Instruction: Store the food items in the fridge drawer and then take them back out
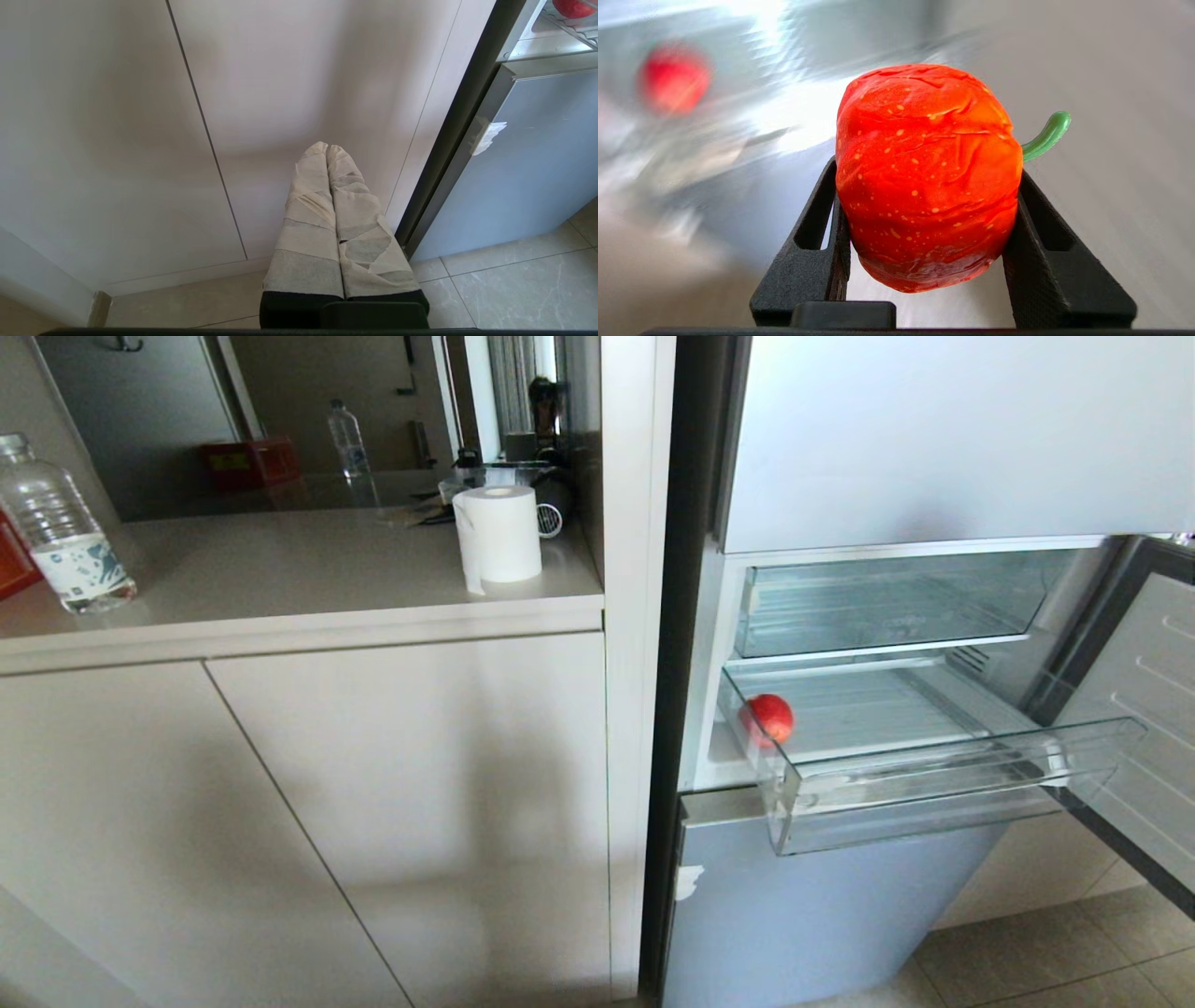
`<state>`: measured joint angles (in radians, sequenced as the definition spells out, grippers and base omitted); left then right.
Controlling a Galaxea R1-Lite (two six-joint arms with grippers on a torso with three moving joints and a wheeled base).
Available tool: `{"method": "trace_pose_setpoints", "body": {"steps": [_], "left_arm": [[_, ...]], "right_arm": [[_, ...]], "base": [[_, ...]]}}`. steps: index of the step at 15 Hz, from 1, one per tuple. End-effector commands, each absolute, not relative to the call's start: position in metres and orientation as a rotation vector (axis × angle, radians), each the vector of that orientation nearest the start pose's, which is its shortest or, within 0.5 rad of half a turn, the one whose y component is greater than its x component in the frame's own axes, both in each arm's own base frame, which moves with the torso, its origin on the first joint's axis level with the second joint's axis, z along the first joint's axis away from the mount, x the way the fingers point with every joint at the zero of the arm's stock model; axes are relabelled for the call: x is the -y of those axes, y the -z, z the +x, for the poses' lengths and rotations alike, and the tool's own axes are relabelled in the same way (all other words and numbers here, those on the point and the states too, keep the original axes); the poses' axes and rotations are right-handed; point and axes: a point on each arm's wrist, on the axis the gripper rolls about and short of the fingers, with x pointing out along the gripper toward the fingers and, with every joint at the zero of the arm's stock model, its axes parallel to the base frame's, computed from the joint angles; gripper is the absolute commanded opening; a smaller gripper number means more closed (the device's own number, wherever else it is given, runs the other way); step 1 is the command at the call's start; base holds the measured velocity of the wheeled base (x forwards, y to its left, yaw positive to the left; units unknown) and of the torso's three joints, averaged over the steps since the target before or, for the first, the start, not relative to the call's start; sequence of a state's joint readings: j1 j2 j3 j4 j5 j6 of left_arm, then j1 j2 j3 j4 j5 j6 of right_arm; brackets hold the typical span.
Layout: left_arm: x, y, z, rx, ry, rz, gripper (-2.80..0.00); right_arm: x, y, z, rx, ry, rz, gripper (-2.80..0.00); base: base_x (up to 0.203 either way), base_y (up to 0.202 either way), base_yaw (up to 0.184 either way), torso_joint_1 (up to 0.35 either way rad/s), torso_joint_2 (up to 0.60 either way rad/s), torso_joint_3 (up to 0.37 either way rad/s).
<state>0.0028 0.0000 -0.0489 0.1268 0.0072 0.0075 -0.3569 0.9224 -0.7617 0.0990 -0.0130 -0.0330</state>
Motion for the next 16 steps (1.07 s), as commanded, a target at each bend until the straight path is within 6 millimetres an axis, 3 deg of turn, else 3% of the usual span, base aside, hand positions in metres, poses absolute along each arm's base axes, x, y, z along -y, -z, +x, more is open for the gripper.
{"method": "trace_pose_setpoints", "body": {"steps": [1,5,8,13,16], "left_arm": [[0.000,-0.076,-0.027,-0.078,-0.010,0.008,-2.80],[0.000,-0.076,-0.027,-0.078,-0.010,0.008,-2.80],[0.000,-0.076,-0.027,-0.078,-0.010,0.007,-2.80],[0.000,-0.076,-0.027,-0.078,-0.010,0.008,-2.80],[0.000,-0.076,-0.027,-0.078,-0.010,0.008,-2.80]], "right_arm": [[0.040,-0.263,0.067,-0.127,0.552,0.010,-2.80],[0.058,-0.266,0.051,0.009,0.858,0.101,-2.80],[0.059,-0.251,0.045,0.037,0.916,0.113,-2.80],[0.061,-0.249,0.042,0.105,0.924,0.065,-2.80],[0.062,-0.248,0.041,0.102,0.916,0.063,-2.80]], "base": [[0.000,0.000,0.000,0.000,0.00,0.000],[0.000,0.000,0.000,0.000,0.00,0.000],[0.000,0.000,0.000,0.000,0.00,0.000],[0.000,0.000,0.000,0.000,0.00,0.000],[-0.004,0.004,-0.118,0.006,0.00,0.004]]}}
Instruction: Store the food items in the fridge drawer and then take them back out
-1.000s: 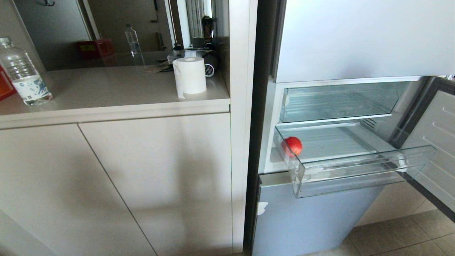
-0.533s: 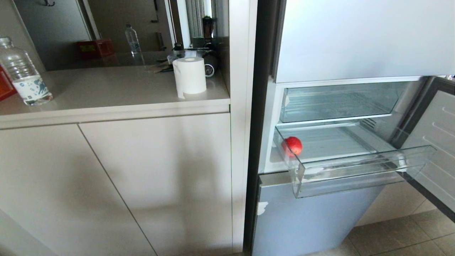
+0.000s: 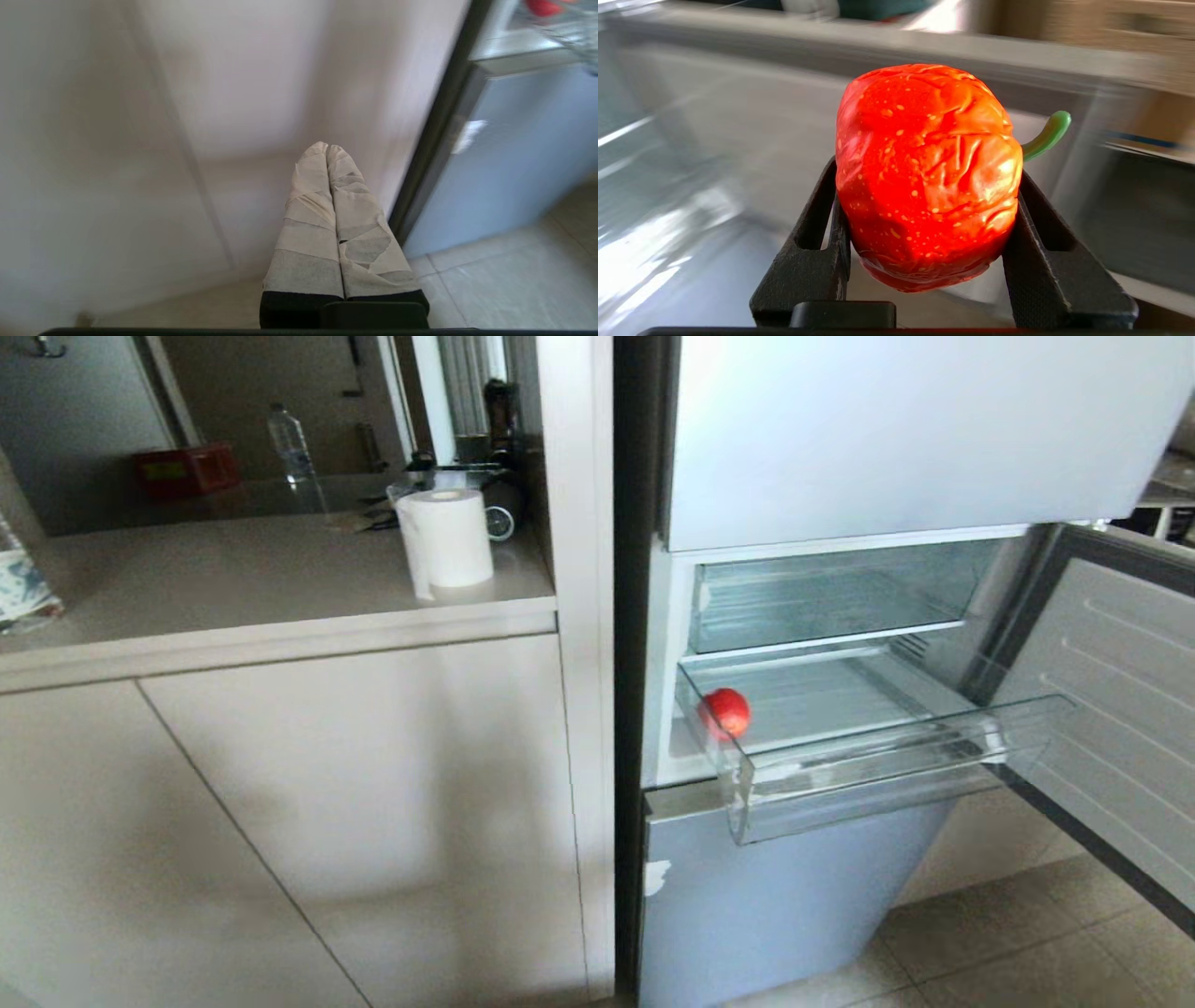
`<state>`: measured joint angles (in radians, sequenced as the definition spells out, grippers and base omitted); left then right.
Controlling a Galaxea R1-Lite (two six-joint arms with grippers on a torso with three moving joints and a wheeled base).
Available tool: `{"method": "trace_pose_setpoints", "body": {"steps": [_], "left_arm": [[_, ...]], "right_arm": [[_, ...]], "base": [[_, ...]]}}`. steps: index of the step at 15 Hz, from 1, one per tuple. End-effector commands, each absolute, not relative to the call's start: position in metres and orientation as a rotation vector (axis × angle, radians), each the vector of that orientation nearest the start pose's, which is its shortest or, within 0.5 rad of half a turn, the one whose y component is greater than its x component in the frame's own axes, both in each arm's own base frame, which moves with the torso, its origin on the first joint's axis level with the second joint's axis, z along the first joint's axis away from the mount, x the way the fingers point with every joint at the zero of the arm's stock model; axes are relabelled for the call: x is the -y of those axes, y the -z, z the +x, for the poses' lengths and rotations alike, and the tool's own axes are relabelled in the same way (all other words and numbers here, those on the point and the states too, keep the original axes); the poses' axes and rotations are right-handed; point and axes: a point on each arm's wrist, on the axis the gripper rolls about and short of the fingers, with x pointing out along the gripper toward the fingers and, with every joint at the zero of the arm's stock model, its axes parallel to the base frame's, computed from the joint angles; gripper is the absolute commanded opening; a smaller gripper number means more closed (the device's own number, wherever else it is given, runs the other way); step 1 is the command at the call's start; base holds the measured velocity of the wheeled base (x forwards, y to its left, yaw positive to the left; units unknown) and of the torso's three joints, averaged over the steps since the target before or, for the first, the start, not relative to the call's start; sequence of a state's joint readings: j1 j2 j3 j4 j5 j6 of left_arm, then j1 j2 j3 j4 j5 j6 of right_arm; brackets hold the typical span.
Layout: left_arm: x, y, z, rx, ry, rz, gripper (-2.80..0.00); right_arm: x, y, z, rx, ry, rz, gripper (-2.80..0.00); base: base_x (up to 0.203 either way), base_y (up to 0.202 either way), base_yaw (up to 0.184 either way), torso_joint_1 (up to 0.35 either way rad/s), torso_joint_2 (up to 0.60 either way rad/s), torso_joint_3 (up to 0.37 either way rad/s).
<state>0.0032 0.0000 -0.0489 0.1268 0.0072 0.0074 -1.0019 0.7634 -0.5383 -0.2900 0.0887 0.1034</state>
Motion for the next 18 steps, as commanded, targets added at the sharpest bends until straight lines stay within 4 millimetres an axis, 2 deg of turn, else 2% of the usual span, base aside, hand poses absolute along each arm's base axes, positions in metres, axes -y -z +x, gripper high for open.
{"method": "trace_pose_setpoints", "body": {"steps": [1,5,7,13,18], "left_arm": [[0.000,-0.076,-0.027,-0.078,-0.010,0.008,-2.80],[0.000,-0.076,-0.027,-0.078,-0.010,0.008,-2.80],[0.000,-0.076,-0.027,-0.078,-0.010,0.007,-2.80],[0.000,-0.076,-0.027,-0.078,-0.010,0.007,-2.80],[0.000,-0.076,-0.027,-0.078,-0.010,0.008,-2.80]], "right_arm": [[0.062,-0.247,0.041,0.097,0.920,0.066,-2.80],[0.071,-0.242,0.043,0.062,0.947,0.093,-2.80],[0.086,-0.236,0.048,0.008,0.972,0.134,-2.80],[0.174,-0.200,0.071,-0.186,1.047,0.297,-2.80],[0.251,-0.156,0.073,-0.275,1.083,0.404,-2.80]], "base": [[-0.001,0.005,-0.181,-0.004,0.00,0.001],[-0.001,0.007,-0.176,0.001,0.00,0.003],[0.001,0.008,-0.157,0.002,0.00,0.002],[-0.001,0.002,-0.032,-0.001,0.00,0.001],[0.000,0.000,0.000,0.000,0.00,0.000]]}}
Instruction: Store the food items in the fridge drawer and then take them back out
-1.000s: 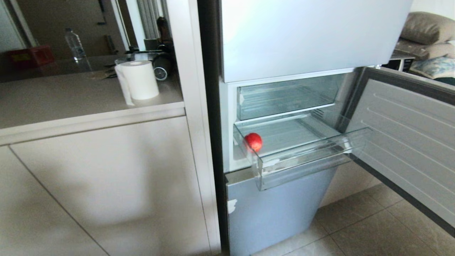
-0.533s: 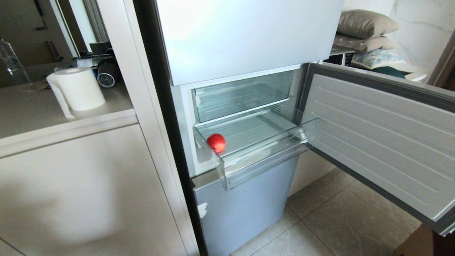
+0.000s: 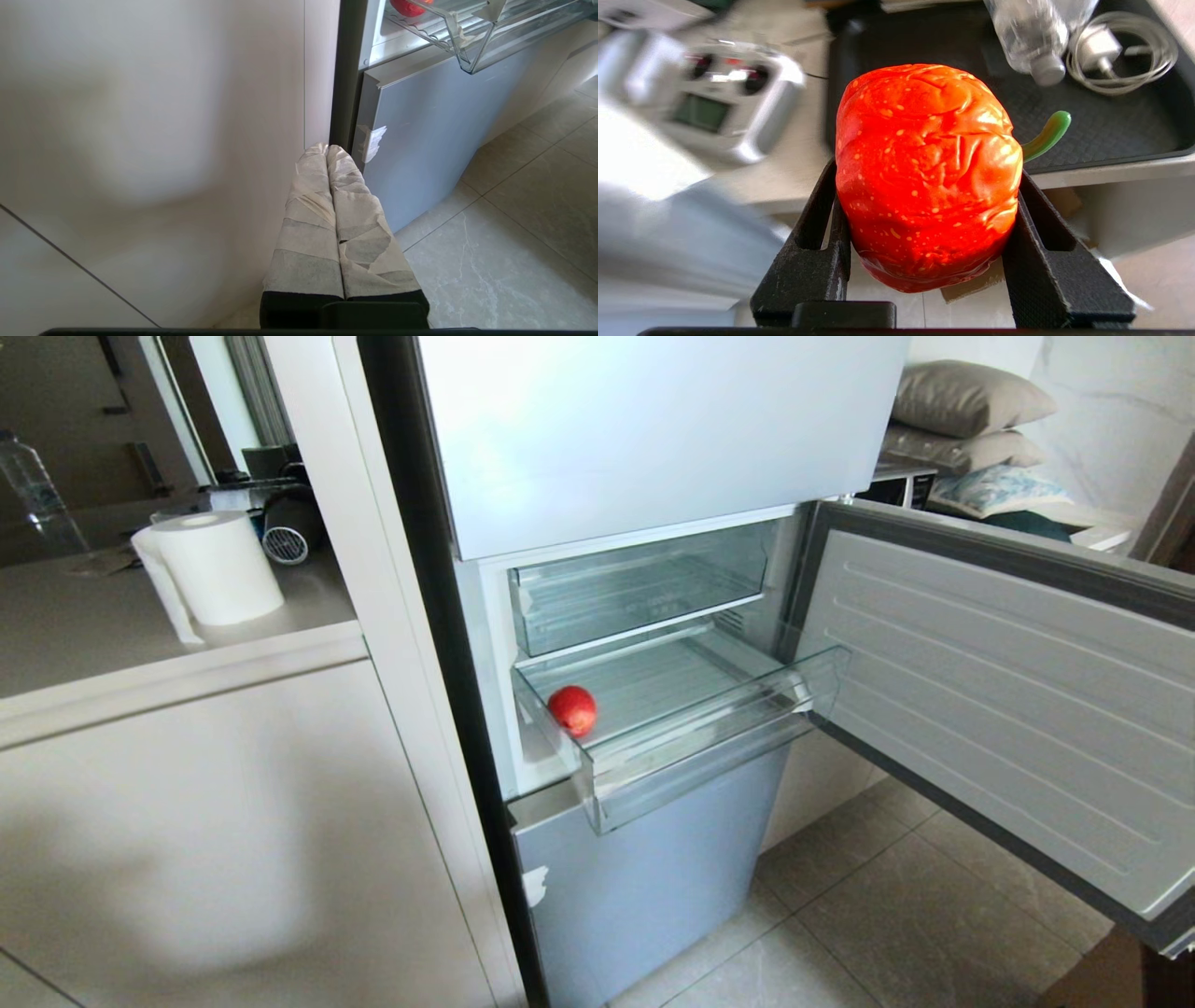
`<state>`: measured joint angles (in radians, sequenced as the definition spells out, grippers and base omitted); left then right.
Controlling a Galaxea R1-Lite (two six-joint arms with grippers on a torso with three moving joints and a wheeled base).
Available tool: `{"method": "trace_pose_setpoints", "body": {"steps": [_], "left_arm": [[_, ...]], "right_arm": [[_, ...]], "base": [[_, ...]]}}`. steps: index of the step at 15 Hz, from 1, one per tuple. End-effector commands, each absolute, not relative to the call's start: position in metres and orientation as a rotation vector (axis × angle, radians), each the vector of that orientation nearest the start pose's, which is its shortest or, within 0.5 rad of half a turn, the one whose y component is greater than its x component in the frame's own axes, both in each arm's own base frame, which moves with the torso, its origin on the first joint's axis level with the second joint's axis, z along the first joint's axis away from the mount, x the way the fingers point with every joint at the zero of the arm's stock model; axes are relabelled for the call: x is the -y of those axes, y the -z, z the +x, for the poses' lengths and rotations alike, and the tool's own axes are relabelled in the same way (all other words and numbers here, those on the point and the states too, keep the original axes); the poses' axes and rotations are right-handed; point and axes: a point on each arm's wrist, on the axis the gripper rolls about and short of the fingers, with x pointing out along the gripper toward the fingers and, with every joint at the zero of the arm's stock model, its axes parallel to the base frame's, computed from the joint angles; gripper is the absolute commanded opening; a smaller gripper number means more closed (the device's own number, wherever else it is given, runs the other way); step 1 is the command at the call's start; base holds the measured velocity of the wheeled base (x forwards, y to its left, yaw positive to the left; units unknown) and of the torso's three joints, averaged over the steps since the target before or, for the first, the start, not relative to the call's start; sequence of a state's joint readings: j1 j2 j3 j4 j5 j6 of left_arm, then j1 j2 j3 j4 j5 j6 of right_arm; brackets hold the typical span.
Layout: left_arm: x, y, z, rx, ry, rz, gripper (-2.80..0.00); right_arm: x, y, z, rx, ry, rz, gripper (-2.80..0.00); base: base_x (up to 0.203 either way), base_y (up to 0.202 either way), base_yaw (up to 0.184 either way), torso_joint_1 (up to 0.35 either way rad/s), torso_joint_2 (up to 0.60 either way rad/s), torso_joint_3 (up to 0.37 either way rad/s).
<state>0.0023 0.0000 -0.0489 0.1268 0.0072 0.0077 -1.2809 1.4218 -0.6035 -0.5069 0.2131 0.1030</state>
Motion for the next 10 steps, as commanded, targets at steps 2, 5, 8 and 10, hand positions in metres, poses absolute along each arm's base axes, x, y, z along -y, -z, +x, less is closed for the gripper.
{"method": "trace_pose_setpoints", "body": {"steps": [2,5,8,10], "left_arm": [[0.000,-0.076,-0.027,-0.078,-0.010,0.008,-2.80],[0.000,-0.076,-0.027,-0.078,-0.010,0.008,-2.80],[0.000,-0.076,-0.027,-0.078,-0.010,0.008,-2.80],[0.000,-0.076,-0.027,-0.078,-0.010,0.008,-2.80]], "right_arm": [[0.279,-0.136,0.077,-0.310,1.080,0.437,-2.80],[0.324,-0.114,0.087,-0.319,1.052,0.463,-2.80],[0.363,-0.098,0.098,-0.297,1.043,0.489,-2.80],[0.383,-0.086,0.104,-0.290,1.040,0.496,-2.80]], "base": [[0.000,0.000,0.000,0.000,0.00,0.000],[0.000,0.000,0.000,0.000,0.00,0.000],[0.000,0.000,0.000,0.000,0.00,0.000],[0.000,0.000,0.000,0.000,0.00,0.000]]}}
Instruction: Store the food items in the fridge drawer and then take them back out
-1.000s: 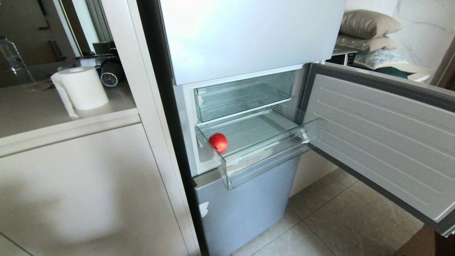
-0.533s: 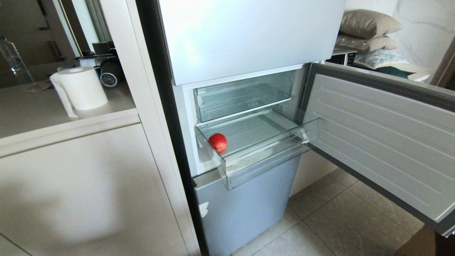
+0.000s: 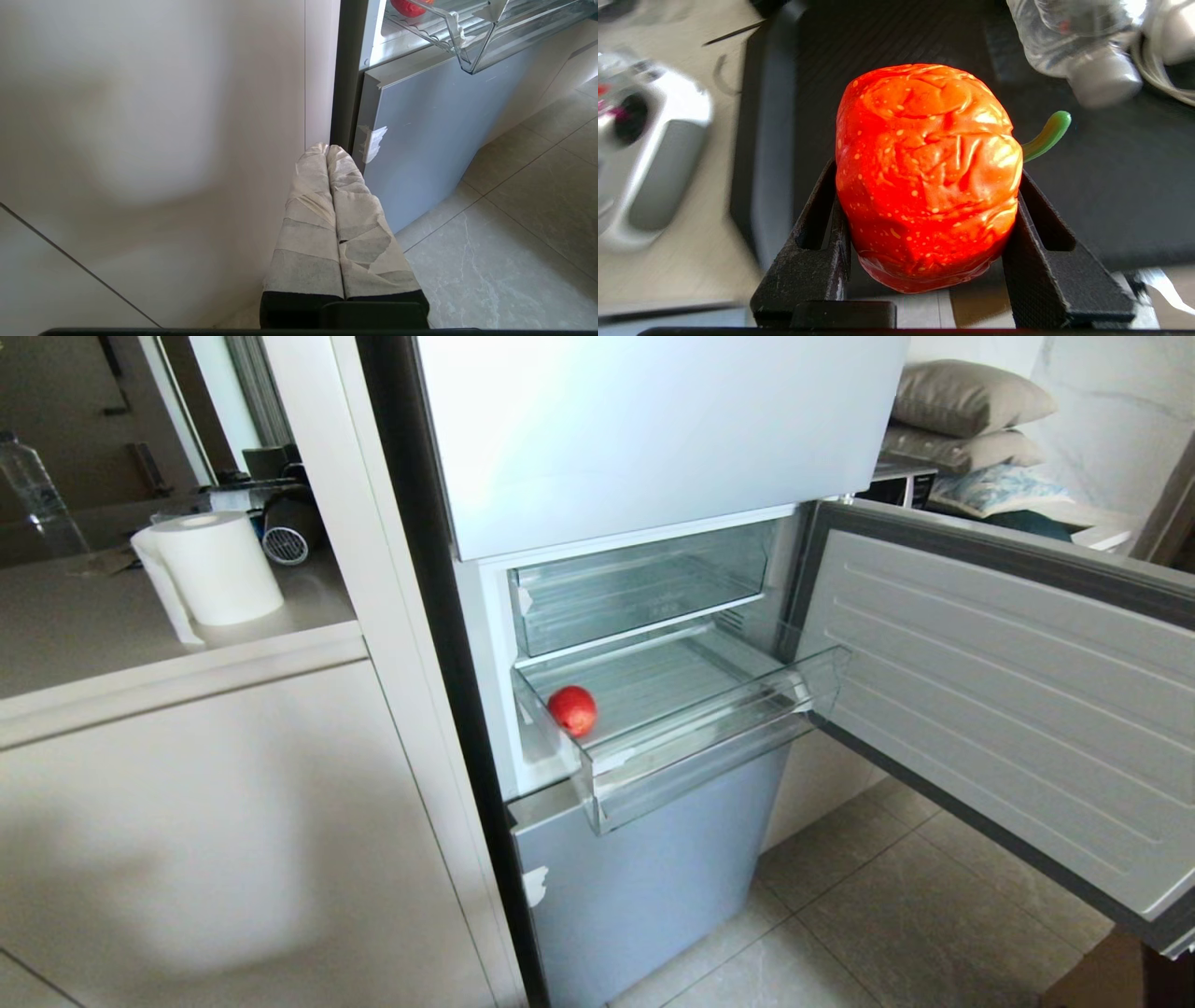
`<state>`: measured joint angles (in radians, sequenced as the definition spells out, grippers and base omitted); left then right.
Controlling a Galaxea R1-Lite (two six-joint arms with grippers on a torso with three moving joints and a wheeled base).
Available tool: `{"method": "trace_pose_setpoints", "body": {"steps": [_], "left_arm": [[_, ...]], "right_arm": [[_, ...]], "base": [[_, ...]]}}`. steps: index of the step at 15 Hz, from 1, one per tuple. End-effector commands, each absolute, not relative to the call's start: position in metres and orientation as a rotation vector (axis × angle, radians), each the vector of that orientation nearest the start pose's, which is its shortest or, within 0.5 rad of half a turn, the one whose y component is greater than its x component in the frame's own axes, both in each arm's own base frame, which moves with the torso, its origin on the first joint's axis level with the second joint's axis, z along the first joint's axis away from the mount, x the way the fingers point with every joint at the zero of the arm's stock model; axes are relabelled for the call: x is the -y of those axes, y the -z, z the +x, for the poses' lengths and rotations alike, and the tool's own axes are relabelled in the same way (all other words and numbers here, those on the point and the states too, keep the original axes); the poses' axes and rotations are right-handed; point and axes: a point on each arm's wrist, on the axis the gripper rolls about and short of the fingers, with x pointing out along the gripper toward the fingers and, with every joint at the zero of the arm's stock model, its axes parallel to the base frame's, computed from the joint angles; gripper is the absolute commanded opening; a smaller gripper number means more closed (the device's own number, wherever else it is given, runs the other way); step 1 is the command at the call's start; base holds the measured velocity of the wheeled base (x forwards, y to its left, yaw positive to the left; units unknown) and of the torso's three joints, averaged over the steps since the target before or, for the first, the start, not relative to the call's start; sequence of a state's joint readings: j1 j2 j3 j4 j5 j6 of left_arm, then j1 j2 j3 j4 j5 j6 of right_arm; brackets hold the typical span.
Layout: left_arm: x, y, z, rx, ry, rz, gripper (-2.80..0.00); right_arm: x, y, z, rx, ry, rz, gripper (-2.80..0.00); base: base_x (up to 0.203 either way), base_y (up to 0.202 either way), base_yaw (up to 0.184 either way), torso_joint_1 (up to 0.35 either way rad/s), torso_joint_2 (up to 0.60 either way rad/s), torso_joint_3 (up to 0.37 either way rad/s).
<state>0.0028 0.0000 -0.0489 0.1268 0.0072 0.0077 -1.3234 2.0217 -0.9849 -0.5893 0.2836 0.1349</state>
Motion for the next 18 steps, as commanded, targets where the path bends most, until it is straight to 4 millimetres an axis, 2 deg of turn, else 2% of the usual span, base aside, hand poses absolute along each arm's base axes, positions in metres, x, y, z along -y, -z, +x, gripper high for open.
{"method": "trace_pose_setpoints", "body": {"steps": [1,3,5,6,7,11,13,15,18], "left_arm": [[0.000,-0.076,-0.027,-0.078,-0.010,0.008,-2.80],[0.000,-0.076,-0.027,-0.078,-0.010,0.008,-2.80],[0.000,-0.076,-0.027,-0.078,-0.010,0.008,-2.80],[0.000,-0.076,-0.027,-0.078,-0.010,0.008,-2.80],[0.000,-0.076,-0.027,-0.078,-0.010,0.008,-2.80],[0.000,-0.076,-0.027,-0.078,-0.010,0.008,-2.80],[0.000,-0.076,-0.027,-0.078,-0.010,0.008,-2.80],[0.000,-0.076,-0.027,-0.078,-0.010,0.008,-2.80],[0.000,-0.076,-0.027,-0.078,-0.010,0.008,-2.80]], "right_arm": [[0.390,-0.081,0.107,-0.291,1.038,0.498,-2.80],[0.394,-0.078,0.110,-0.291,1.031,0.499,-2.80],[0.404,-0.062,0.114,-0.304,1.002,0.520,-2.80],[0.406,-0.060,0.115,-0.304,0.995,0.519,-1.46],[0.407,-0.061,0.115,-0.301,0.995,0.519,0.00],[0.406,-0.061,0.115,-0.302,0.984,0.528,0.00],[0.404,-0.068,0.114,-0.293,0.984,0.522,0.00],[0.400,-0.089,0.106,-0.252,1.001,0.506,0.00],[0.386,-0.141,0.084,-0.144,1.021,0.444,0.00]], "base": [[0.000,0.000,0.000,0.000,0.00,0.000],[0.000,0.000,0.000,0.000,0.00,0.000],[0.000,0.000,0.000,0.000,0.00,0.000],[0.000,0.000,0.000,0.000,0.00,0.000],[0.000,0.000,0.000,0.000,0.00,0.000],[0.000,0.000,0.000,0.000,0.00,0.000],[0.000,0.000,0.000,0.000,0.00,0.000],[0.000,0.000,0.000,0.000,0.00,0.000],[0.000,0.000,0.000,0.000,0.00,0.000]]}}
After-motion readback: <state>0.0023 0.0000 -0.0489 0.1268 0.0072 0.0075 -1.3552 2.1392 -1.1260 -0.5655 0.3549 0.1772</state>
